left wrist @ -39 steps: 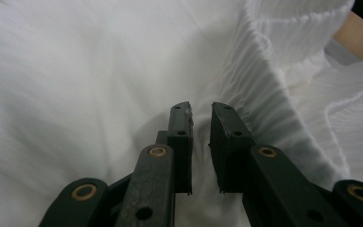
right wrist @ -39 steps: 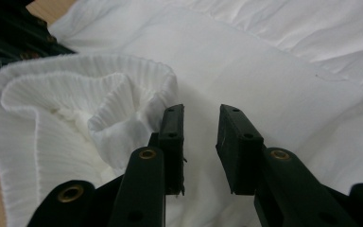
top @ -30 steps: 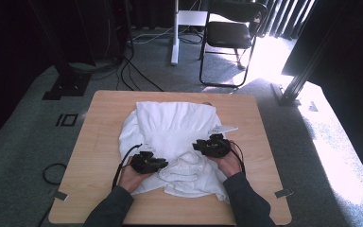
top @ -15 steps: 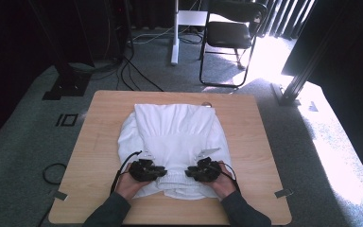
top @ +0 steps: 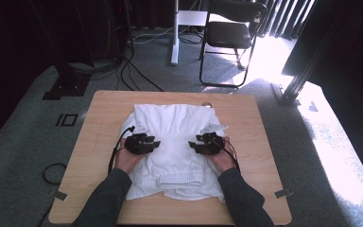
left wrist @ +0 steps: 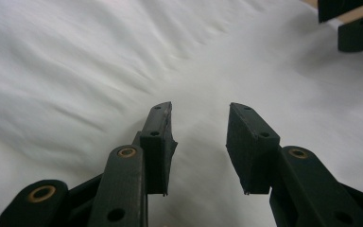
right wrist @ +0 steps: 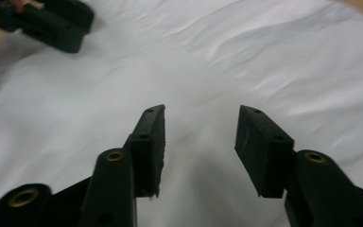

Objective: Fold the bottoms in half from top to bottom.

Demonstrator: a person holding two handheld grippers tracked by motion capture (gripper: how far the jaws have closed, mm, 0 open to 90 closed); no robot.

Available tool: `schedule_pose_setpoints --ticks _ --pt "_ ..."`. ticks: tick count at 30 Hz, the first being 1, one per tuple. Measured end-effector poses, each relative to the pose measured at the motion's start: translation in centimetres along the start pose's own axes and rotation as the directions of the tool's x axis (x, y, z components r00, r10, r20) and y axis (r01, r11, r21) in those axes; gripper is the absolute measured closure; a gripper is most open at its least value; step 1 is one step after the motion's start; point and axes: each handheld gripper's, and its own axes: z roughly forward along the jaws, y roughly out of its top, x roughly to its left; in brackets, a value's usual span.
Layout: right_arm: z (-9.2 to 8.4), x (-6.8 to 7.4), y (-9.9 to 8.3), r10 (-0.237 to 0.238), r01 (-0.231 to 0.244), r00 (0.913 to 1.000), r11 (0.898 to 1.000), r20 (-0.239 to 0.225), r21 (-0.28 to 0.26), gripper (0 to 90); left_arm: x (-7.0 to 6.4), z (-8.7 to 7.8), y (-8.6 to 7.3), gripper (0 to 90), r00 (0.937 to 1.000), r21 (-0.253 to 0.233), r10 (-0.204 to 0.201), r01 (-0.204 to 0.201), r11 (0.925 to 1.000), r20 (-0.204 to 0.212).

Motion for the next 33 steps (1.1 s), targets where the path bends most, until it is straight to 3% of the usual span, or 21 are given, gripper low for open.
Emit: schedule_pose_setpoints --ticks 1,4,8,11,15,21,33 --pt "1.3 -1.2 0.6 0.017 -0.017 0.9991 1.000 0.039 0.008 49.0 0.3 0.5 0.1 62.1 1.0000 0.007 -0.005 0.005 1.0000 0.003" --pt "3.0 -2.5 0.6 0.045 -0.048 0.9968 0.998 0.066 0.036 49.0 0.8 1.7 -0.2 62.9 0.9998 0.033 -0.022 0.022 0.9992 -0.001" --pt "4.9 -3.3 -0.6 0.071 -0.078 0.9950 0.993 0.070 0.092 49.0 1.0 2.6 -0.9 63.4 0.9993 0.046 -0.037 0.036 0.9983 0.011" --pt "5.0 -3.1 -1.4 0.076 -0.082 0.9950 0.993 0.064 0.086 49.0 0.9 2.4 -1.3 63.3 0.9990 0.051 -0.041 0.040 0.9979 0.020" --pt "4.4 -2.7 -2.0 0.100 -0.104 0.9938 0.991 0.048 0.089 49.0 0.1 1.8 -2.3 63.3 0.9982 0.038 -0.048 0.046 0.9982 0.036" --pt "3.0 -1.0 -3.0 0.066 -0.071 0.9970 0.990 0.041 0.123 48.9 -2.1 0.0 -4.6 63.2 0.9973 0.012 -0.035 0.034 0.9993 0.065" --pt "0.1 2.8 -5.4 0.038 -0.040 0.9992 0.986 0.012 0.162 48.9 -5.5 -3.2 -7.7 62.2 0.9936 0.041 0.015 -0.020 0.9989 0.111"
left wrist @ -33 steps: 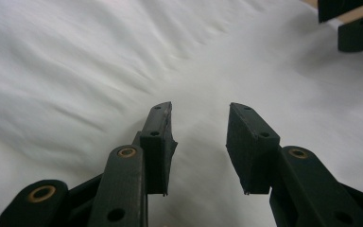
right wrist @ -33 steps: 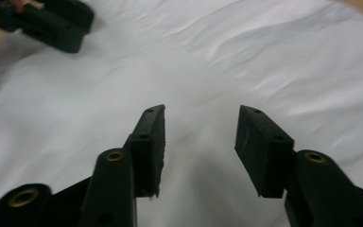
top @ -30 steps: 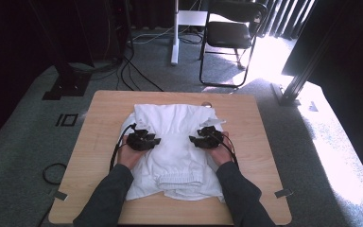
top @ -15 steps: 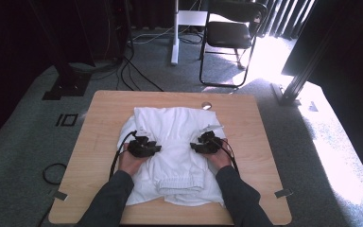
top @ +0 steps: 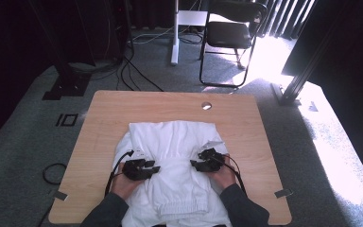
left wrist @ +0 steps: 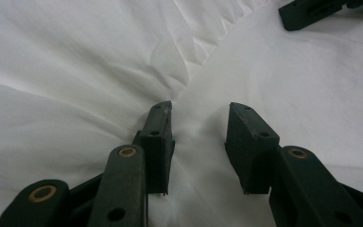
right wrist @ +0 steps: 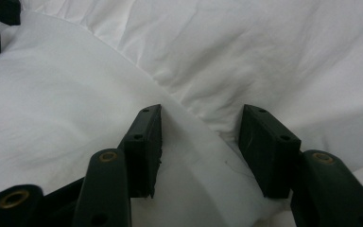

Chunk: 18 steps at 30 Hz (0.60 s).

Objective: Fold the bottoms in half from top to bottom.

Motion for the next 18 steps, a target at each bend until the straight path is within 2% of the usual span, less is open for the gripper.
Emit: schedule_pose_setpoints --ticks 4,6,7,9,11,13,16,18 --pt "-0.5 0.9 -0.6 -0.004 0.004 1.0000 1.000 -0.006 0.014 49.0 -0.7 -0.7 -0.5 61.9 0.9997 0.015 -0.006 0.005 0.9999 0.022" --pt "-0.7 1.2 -0.7 -0.010 0.010 0.9999 1.000 -0.006 0.018 48.9 -0.9 -1.1 -0.2 60.6 0.9998 0.011 0.011 -0.011 0.9999 0.018" --pt "-0.7 1.2 -0.7 -0.007 0.007 1.0000 1.000 -0.005 0.016 48.9 -0.8 -1.3 0.0 58.9 0.9996 0.000 0.025 -0.025 0.9997 0.009" --pt "-0.7 1.2 -0.8 0.000 0.000 1.0000 1.000 -0.010 0.013 48.8 -0.4 -1.9 0.9 55.2 0.9983 -0.027 0.034 -0.035 0.9990 -0.047" --pt "-0.7 1.1 -0.8 0.008 -0.008 0.9998 1.000 -0.016 0.009 48.8 0.8 -2.5 1.9 50.8 0.9956 -0.059 0.015 -0.020 0.9981 -0.093" --pt "-0.7 1.1 -0.8 0.011 -0.011 0.9998 1.000 -0.017 0.009 48.8 2.5 -3.1 3.0 46.9 0.9902 -0.098 -0.025 0.011 0.9951 -0.137" --pt "-0.7 1.0 -0.8 0.014 -0.013 0.9997 1.000 -0.018 0.008 48.8 5.4 -3.1 4.3 42.4 0.9753 -0.119 -0.094 0.070 0.9904 -0.200" --pt "-0.8 1.0 -0.8 0.020 -0.020 0.9996 1.000 -0.019 0.006 48.8 7.5 -2.6 4.8 39.1 0.9616 -0.113 -0.151 0.128 0.9854 -0.229"
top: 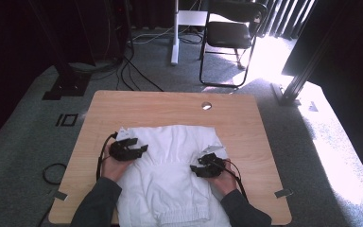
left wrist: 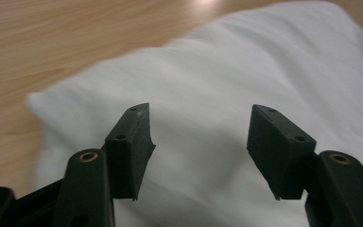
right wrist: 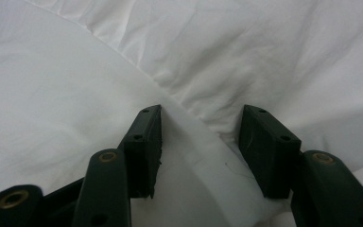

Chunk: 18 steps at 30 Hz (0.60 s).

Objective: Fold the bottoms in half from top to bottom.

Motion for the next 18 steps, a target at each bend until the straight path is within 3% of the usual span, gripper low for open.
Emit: schedule_pose_setpoints --ticks 1,2,4,7,8,12,15,18 --pt "-0.1 -0.1 0.1 -0.001 0.001 1.0000 1.000 -0.001 -0.008 48.8 0.8 0.6 0.2 37.6 0.9996 0.015 -0.028 0.028 0.9995 -0.009" --pt "-0.1 -0.1 0.1 -0.001 0.001 1.0000 1.000 -0.001 -0.008 48.8 0.8 0.6 0.2 37.0 0.9996 0.015 -0.028 0.028 0.9995 -0.009" --pt "-0.8 -0.5 0.6 0.001 0.000 1.0000 0.997 0.003 -0.077 48.0 2.4 1.9 0.5 32.4 0.9959 0.030 -0.080 0.081 0.9963 -0.042" --pt "-1.7 -1.9 1.8 0.034 -0.027 0.9985 0.989 0.043 -0.148 45.1 3.7 2.9 0.3 28.5 0.9899 0.034 -0.122 0.124 0.9917 -0.074" --pt "-1.9 -2.7 2.3 0.049 -0.037 0.9965 0.986 0.067 -0.162 44.5 4.2 3.2 0.3 28.5 0.9876 0.038 -0.142 0.145 0.9888 -0.067" --pt "-1.5 -6.9 4.4 0.173 -0.147 0.9779 0.968 0.117 -0.203 36.8 5.3 4.0 0.0 26.1 0.9799 0.056 -0.182 0.187 0.9808 -0.081" --pt "-0.2 -9.9 5.9 0.251 -0.225 0.9605 0.953 0.119 -0.201 29.6 5.8 4.7 -0.1 20.2 0.9780 0.093 -0.193 0.200 0.9753 -0.079" --pt "1.1 -11.3 6.8 0.274 -0.248 0.9492 0.954 0.155 -0.165 25.6 6.0 4.8 -0.1 19.1 0.9792 0.087 -0.189 0.195 0.9769 -0.072"
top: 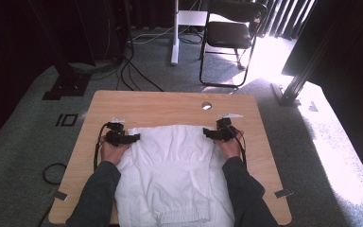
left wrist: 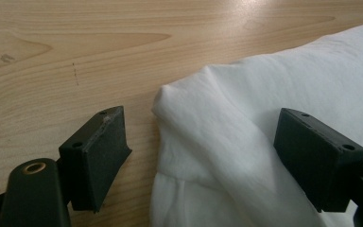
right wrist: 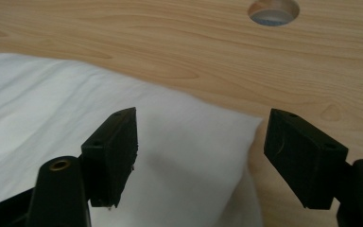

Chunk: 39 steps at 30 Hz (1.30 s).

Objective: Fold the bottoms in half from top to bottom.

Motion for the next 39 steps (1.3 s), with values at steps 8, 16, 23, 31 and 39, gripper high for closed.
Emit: schedule_pose_setpoints --ticks 8,16,23,31,39 --pt "3.1 -0.7 -0.2 0.019 -0.022 0.9994 0.993 0.028 0.113 24.8 -0.7 0.1 0.8 24.6 0.9977 0.080 0.029 -0.034 0.9962 0.061" --pt "3.0 0.2 -0.2 -0.026 0.030 0.9993 0.987 -0.027 0.156 77.4 -0.8 -0.1 1.1 74.3 0.9908 0.141 0.044 -0.062 0.9881 0.128" --pt "1.3 0.0 0.8 -0.054 0.057 0.9980 0.994 -0.032 0.090 83.1 -0.8 -2.0 2.7 81.0 0.9908 0.022 0.048 -0.051 0.9984 0.127" --pt "-2.9 -0.5 4.7 -0.060 0.060 0.9982 0.992 -0.003 -0.107 83.0 -2.4 -5.7 7.6 81.0 0.9875 -0.190 0.093 -0.068 0.9795 0.127" --pt "-7.8 -0.1 5.9 -0.147 0.138 0.9890 0.953 -0.014 -0.269 82.6 -4.1 -9.9 8.1 80.7 0.9722 -0.295 0.178 -0.127 0.9469 0.152"
